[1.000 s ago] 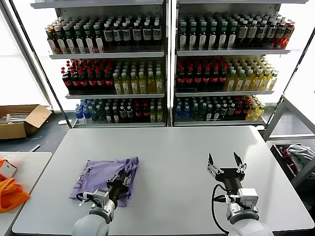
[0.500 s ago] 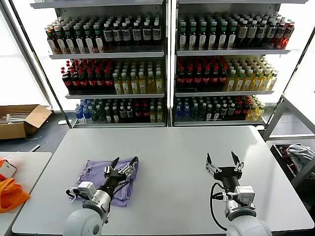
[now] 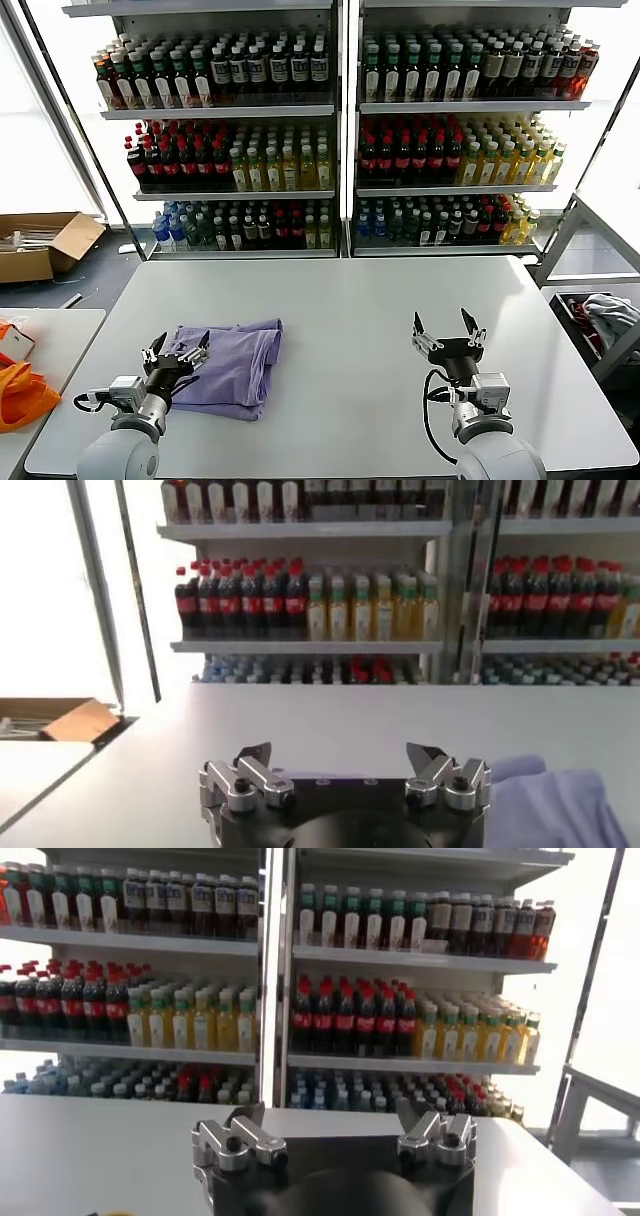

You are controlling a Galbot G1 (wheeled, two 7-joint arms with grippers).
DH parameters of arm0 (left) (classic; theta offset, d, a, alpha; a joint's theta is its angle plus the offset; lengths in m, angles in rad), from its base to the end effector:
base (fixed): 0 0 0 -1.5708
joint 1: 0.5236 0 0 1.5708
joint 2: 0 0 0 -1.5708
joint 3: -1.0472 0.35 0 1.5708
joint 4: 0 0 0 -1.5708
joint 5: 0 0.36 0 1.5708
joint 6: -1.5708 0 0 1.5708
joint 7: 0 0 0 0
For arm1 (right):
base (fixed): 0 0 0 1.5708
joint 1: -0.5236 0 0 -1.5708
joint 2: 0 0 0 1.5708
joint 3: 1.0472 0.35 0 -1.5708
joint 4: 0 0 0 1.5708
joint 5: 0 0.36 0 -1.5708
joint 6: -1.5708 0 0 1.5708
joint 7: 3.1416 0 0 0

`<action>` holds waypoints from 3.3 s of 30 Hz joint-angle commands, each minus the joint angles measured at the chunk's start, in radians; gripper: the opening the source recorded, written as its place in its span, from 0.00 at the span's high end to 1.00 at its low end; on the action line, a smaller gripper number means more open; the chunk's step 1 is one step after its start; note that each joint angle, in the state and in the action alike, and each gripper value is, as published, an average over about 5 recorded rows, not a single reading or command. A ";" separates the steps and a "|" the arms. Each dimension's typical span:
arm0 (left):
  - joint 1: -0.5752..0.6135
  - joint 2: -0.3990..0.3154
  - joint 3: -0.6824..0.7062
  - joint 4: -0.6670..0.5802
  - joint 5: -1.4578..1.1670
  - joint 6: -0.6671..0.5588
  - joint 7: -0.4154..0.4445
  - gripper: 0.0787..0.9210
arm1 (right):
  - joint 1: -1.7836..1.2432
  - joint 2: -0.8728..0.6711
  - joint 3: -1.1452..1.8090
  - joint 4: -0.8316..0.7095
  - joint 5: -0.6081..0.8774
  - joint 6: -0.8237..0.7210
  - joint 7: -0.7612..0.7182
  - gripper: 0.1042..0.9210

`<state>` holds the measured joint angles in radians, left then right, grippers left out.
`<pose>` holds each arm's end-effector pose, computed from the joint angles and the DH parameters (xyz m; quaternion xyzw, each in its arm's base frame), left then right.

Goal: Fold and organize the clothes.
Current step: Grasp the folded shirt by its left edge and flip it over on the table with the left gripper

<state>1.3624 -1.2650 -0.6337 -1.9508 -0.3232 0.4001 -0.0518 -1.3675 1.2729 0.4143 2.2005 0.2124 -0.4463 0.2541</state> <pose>0.2554 0.1002 -0.2888 0.0187 -0.9870 -0.0063 0.1595 0.2300 -0.0102 -0.2251 0.0004 -0.9955 0.0428 0.0849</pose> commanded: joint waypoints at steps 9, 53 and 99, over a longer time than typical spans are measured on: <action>-0.025 0.042 -0.063 0.131 -0.059 0.026 0.056 0.12 | -0.002 -0.010 0.004 -0.005 0.012 0.004 0.000 0.12; 0.003 0.058 -0.149 0.128 -0.081 -0.036 0.108 0.94 | 0.007 -0.005 0.006 -0.006 0.007 -0.001 0.004 0.12; -0.344 -0.298 0.638 0.209 0.068 0.116 -0.130 0.97 | -0.129 0.081 0.040 -0.028 -0.112 -0.002 -0.002 0.12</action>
<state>1.1302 -1.4464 -0.1547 -1.8812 -0.2649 0.4971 -0.1517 -1.4795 1.3394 0.4549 2.1800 0.1230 -0.4471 0.2550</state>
